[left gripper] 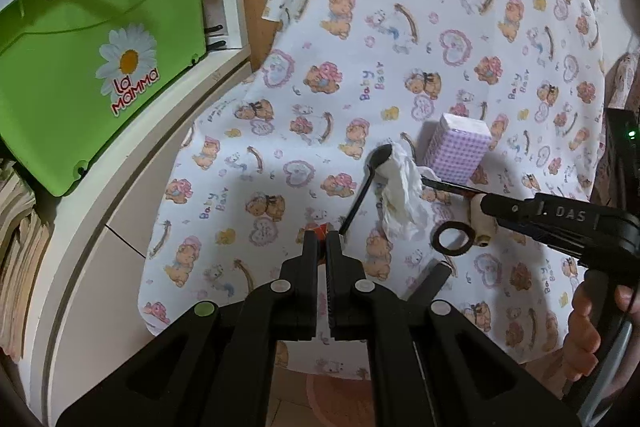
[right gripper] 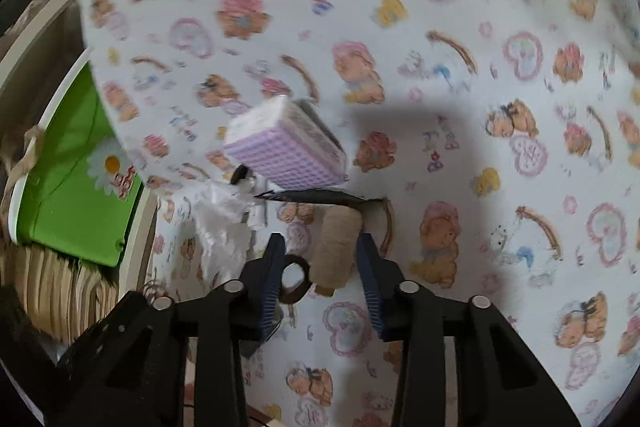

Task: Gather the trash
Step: 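Grasp the beige thread spool with the right tool while the left tool grasps the small red item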

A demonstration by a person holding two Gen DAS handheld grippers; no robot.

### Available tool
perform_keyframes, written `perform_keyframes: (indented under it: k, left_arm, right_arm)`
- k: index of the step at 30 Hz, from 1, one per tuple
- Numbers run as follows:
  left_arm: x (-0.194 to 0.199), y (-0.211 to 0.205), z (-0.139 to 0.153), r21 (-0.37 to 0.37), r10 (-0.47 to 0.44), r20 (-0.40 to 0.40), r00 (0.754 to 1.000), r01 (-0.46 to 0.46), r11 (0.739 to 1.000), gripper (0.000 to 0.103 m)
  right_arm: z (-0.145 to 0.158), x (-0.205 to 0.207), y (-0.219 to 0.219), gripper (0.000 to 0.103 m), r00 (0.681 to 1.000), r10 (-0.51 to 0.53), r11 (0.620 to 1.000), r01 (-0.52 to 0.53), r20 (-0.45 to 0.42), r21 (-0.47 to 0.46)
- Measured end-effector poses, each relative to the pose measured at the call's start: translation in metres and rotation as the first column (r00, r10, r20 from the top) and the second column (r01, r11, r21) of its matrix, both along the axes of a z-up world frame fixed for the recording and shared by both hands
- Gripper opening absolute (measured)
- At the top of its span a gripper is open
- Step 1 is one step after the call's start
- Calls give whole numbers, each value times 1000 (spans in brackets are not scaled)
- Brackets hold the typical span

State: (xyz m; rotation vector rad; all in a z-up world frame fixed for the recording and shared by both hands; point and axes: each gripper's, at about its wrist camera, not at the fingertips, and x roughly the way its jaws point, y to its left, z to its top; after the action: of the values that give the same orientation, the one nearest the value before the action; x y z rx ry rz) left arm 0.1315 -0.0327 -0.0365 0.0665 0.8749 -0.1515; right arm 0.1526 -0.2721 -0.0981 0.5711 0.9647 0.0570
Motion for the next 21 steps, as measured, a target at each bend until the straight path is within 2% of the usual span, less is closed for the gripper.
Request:
perform_keyframes:
  k: [7, 12, 17, 21]
  left_arm:
    - [0, 3, 2, -8, 2, 1, 1000, -2, 1000, 3]
    - [-2, 5, 3, -8, 8, 10, 1000, -8, 1000, 3]
    - [-7, 12, 7, -18, 13, 17, 1000, -13, 1000, 3]
    - [-11, 17, 10, -25, 18, 28, 999, -17, 1000, 3]
  right_arm:
    - [-10, 11, 9, 31, 999, 5, 999, -7, -32, -50]
    - [-13, 10, 9, 25, 999, 11, 999, -12, -33, -44]
    - [3, -4, 9, 25, 1000, 31, 994, -30, 4, -107]
    - [22, -19, 11, 25, 995, 75, 977, -62, 58, -202]
